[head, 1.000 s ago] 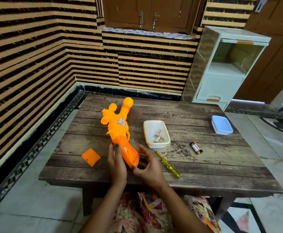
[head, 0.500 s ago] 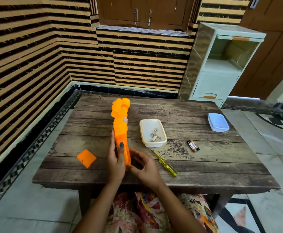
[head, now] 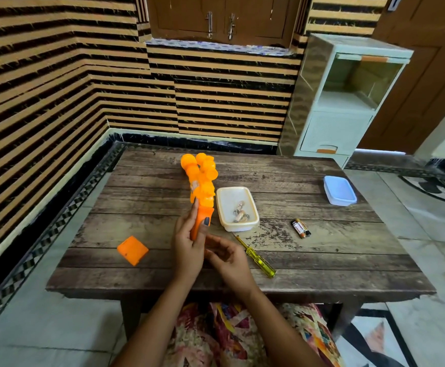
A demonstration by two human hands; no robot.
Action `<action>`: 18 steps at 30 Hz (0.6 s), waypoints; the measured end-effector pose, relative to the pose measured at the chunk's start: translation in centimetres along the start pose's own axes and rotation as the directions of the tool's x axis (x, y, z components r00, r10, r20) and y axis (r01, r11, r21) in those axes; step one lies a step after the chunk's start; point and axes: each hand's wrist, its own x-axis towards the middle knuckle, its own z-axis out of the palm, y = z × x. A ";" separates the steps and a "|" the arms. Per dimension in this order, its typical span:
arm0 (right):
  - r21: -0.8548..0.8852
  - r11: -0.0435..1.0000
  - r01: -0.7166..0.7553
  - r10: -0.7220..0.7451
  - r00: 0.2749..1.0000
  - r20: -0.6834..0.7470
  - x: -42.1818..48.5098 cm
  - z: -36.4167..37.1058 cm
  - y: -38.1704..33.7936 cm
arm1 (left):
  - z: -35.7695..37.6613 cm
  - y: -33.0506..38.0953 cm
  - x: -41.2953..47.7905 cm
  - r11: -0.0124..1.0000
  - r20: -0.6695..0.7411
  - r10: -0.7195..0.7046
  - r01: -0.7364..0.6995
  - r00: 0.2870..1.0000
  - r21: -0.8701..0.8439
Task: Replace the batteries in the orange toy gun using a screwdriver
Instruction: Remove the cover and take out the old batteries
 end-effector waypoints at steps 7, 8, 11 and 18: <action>0.045 0.999 -0.017 0.017 1.000 -0.013 -0.2 0.0 -0.1 | 0.0 0.0 0.5 0.990 0.107 0.068 -0.080 0.992 0.113; 0.054 0.998 -0.028 0.029 0.999 -0.016 -0.2 0.0 0.0 | 0.0 0.0 0.5 0.989 0.118 0.070 -0.085 0.991 0.125; 0.046 0.998 -0.045 0.047 0.998 -0.038 -0.1 0.1 0.0 | -0.1 0.1 0.6 0.983 0.126 0.067 -0.087 0.990 0.160; 0.061 0.997 -0.054 0.061 0.990 -0.125 -0.5 0.4 -0.7 | 0.0 1.0 0.5 1.000 -0.005 0.004 -0.004 1.000 0.027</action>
